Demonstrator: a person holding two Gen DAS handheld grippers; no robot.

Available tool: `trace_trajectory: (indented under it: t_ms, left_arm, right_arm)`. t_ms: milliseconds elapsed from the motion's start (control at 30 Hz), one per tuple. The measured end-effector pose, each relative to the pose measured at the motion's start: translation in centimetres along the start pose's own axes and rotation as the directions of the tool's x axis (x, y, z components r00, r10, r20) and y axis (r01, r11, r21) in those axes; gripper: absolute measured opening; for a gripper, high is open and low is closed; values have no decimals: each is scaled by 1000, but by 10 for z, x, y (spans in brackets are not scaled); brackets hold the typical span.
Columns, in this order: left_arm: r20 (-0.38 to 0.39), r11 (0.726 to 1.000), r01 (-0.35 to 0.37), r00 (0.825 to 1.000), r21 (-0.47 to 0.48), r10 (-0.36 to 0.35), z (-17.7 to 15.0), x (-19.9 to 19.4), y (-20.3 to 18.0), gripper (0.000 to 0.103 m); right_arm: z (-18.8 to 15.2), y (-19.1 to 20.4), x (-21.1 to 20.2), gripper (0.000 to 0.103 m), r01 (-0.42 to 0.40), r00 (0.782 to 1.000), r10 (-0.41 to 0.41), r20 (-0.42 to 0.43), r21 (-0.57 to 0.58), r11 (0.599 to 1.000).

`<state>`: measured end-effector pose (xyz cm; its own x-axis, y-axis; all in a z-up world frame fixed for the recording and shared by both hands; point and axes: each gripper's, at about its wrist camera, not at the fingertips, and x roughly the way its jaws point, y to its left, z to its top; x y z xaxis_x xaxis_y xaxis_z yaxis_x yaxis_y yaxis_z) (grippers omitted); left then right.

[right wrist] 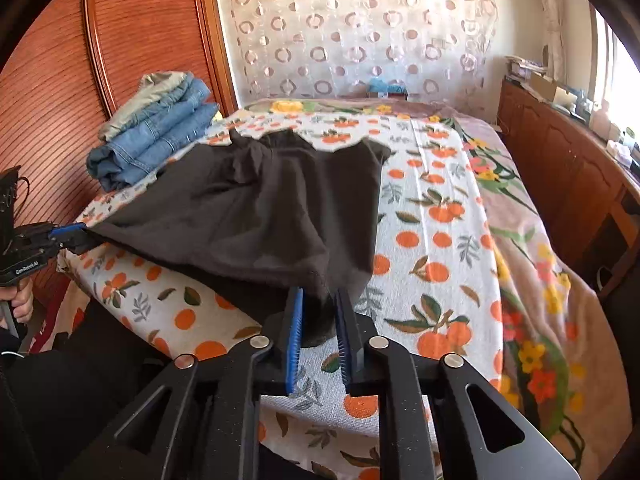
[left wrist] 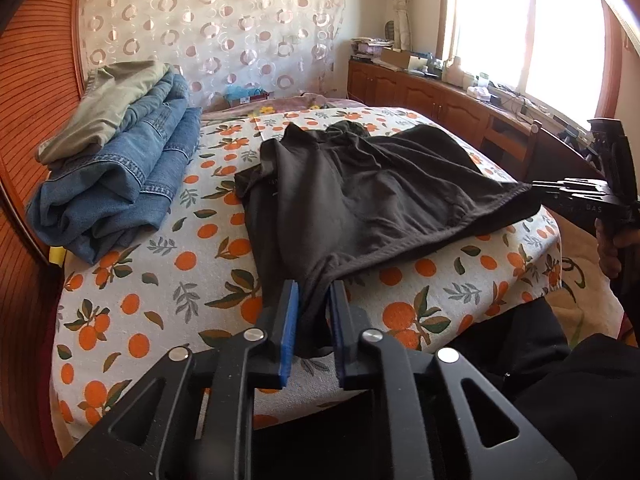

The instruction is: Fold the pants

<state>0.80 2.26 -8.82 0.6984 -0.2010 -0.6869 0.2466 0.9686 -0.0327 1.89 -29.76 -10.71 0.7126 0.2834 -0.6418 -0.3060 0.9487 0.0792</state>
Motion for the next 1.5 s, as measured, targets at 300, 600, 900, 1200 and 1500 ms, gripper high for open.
trace_trajectory:
  t_ms: [300, 600, 900, 1200, 1500]
  left_arm:
    - [35, 1000, 2, 999, -25, -1, 21, 4, 14, 47]
    - [5, 999, -36, 999, -14, 36, 65, 60, 42, 47]
    - [-39, 998, -26, 999, -54, 24, 95, 107, 76, 29]
    - [-128, 997, -13, 992, -72, 3, 95, 141, 79, 29]
    - [-131, 999, 23, 991, -38, -28, 90, 144, 71, 29]
  right_arm:
    - [16, -5, 1, 37, 40, 998, -40, 52, 0, 999]
    - [44, -10, 70, 39, 19, 1000, -19, 17, 14, 1000]
    - [56, -7, 112, 39, 34, 998, -35, -48, -7, 999]
    - [57, 0, 120, 40, 66, 995, -68, -72, -29, 997]
    - [57, 3, 122, 40, 85, 994, -88, -63, -46, 995]
